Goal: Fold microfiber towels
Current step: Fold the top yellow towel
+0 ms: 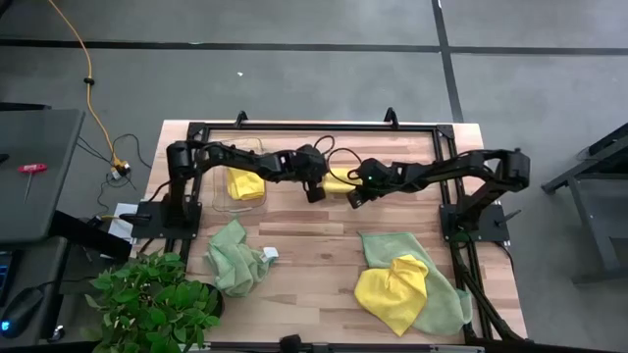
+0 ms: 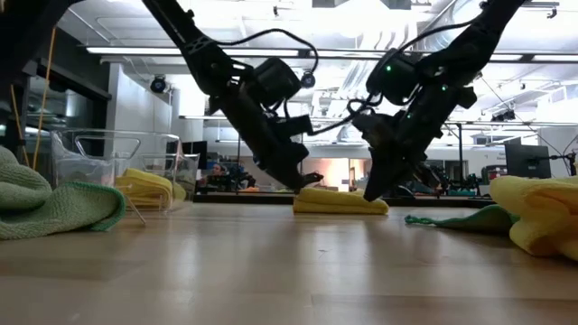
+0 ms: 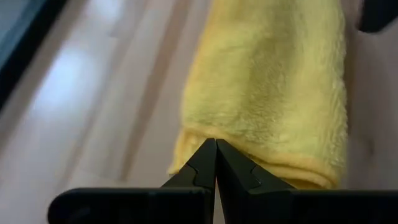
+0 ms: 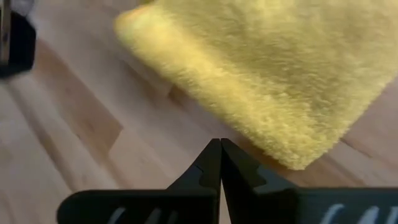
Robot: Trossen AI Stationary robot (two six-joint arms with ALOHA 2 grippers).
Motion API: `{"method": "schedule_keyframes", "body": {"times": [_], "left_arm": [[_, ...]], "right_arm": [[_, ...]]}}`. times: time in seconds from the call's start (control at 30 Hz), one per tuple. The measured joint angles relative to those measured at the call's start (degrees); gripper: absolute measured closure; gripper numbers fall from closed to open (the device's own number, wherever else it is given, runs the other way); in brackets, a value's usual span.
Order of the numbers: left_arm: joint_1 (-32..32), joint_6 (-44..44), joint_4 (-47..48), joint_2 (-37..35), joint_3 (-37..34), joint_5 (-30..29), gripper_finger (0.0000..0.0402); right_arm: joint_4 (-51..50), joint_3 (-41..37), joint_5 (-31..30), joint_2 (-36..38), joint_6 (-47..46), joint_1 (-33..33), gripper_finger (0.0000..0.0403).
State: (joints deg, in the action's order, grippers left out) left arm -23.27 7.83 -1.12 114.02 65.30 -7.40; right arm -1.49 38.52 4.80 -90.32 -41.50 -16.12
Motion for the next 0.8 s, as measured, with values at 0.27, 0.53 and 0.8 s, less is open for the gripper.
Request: {"method": "schedule_keyframes", "body": {"times": [0.27,0.53,0.8], "left_arm": [[3.7,-5.6,5.6,0.8,0.1,0.0,0.0401],[9.8,-19.8,9.6,0.5,0.3,4.2,0.0402],[15.7,-25.7,3.7,0.7,0.0,12.0,0.0401]], "right_arm": [[-1.2,0.0,-0.2,-2.9,-2.2,-1.6,0.0403],[0.7,0.0,-2.2,-3.0,-2.0,-6.7,0.0403],[3.0,0.0,0.3,-3.0,0.5,-11.1,0.0403]]}}
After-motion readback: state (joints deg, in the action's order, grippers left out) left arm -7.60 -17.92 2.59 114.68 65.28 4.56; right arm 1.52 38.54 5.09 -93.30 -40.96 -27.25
